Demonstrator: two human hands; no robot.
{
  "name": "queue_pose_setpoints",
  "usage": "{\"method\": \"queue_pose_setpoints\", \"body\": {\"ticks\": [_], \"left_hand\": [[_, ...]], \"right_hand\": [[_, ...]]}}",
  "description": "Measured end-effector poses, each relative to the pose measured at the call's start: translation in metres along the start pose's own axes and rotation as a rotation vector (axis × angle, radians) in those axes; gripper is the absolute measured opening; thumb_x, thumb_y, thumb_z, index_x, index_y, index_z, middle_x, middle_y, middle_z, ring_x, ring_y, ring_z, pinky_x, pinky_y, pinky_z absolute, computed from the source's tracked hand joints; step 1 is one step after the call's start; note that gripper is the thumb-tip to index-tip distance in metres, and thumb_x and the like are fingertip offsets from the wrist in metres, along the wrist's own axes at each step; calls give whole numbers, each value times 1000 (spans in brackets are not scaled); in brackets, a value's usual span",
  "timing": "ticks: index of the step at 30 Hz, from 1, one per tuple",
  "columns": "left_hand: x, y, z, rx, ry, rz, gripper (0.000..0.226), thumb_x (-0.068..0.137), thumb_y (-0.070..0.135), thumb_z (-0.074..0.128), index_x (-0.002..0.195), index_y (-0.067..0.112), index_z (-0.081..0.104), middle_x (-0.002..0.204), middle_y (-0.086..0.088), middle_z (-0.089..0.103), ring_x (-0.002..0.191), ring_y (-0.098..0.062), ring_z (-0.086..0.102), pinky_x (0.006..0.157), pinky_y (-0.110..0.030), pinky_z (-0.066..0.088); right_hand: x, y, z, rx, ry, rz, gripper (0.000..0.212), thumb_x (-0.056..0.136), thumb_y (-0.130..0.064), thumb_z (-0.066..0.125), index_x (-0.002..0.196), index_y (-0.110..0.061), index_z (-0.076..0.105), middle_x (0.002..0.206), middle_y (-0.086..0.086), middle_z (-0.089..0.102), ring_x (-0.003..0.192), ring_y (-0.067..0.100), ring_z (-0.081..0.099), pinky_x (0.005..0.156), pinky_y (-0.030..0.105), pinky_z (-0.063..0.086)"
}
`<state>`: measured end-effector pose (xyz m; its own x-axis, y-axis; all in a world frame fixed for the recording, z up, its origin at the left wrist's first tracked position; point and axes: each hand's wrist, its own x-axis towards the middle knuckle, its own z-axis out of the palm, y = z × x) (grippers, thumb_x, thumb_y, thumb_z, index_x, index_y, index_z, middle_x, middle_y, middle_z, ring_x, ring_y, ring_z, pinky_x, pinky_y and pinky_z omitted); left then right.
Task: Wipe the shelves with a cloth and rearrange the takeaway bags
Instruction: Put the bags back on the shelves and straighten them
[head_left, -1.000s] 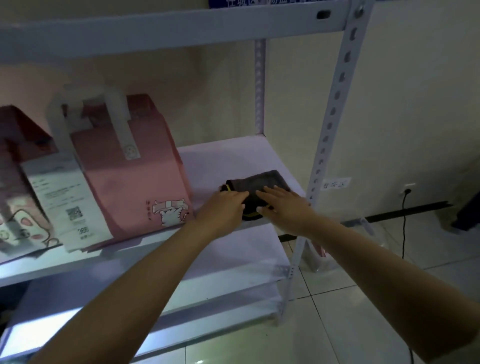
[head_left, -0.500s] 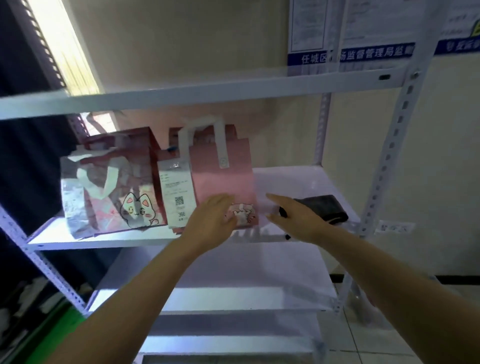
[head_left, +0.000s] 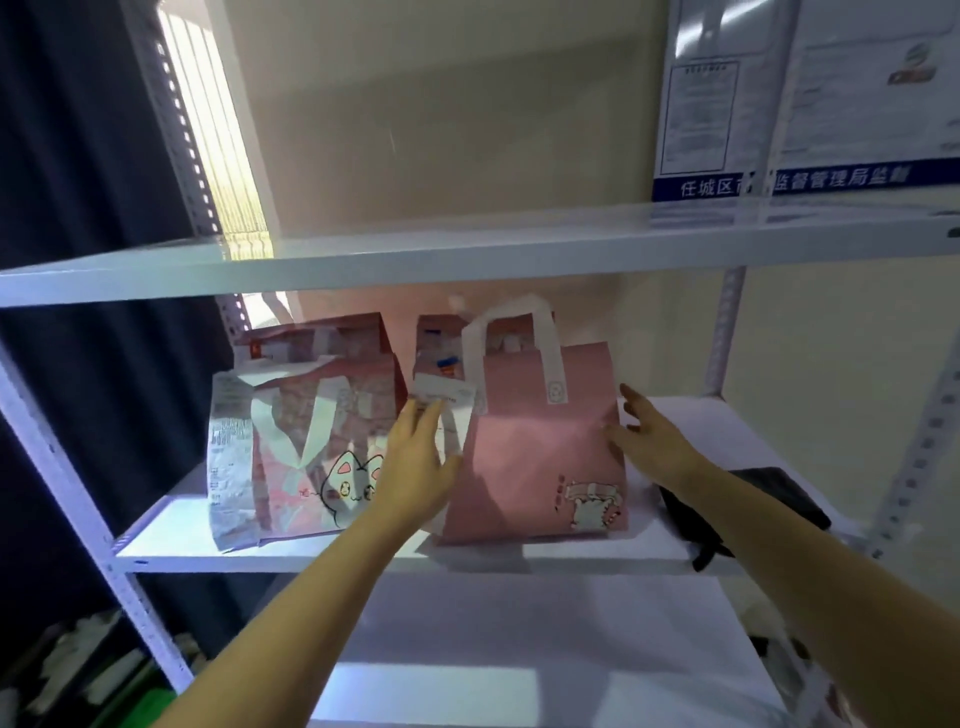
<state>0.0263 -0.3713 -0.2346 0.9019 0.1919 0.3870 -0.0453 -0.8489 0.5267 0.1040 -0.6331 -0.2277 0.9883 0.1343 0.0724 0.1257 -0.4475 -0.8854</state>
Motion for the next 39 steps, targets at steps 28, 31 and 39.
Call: {"method": "queue_pose_setpoints", "body": {"ticks": [28, 31, 39], "left_hand": [[7, -51, -3, -698, -251, -72, 52, 90, 3, 59, 128, 33, 39, 115, 17, 63, 106, 1, 61, 89, -20, 49], [4, -48, -4, -711, -281, -63, 54, 90, 2, 59, 132, 30, 39, 119, 13, 63, 109, -1, 61, 91, -23, 49], [4, -8, 17, -718, -273, -136, 56, 87, -7, 56, 129, 26, 42, 120, 6, 65, 113, -11, 60, 100, -38, 48]], "right_hand": [[-23, -4, 33, 184, 153, 23, 33, 94, -19, 57, 126, -18, 51, 116, 4, 66, 98, 20, 64, 81, 31, 51], [-27, -4, 29, 181, 150, 16, 33, 93, -21, 58, 126, -18, 51, 114, 1, 64, 97, 19, 63, 75, 27, 50], [-31, 6, -3, 134, 140, 69, 34, 91, -19, 61, 123, -20, 50, 110, 2, 65, 98, 23, 63, 92, 42, 51]]}}
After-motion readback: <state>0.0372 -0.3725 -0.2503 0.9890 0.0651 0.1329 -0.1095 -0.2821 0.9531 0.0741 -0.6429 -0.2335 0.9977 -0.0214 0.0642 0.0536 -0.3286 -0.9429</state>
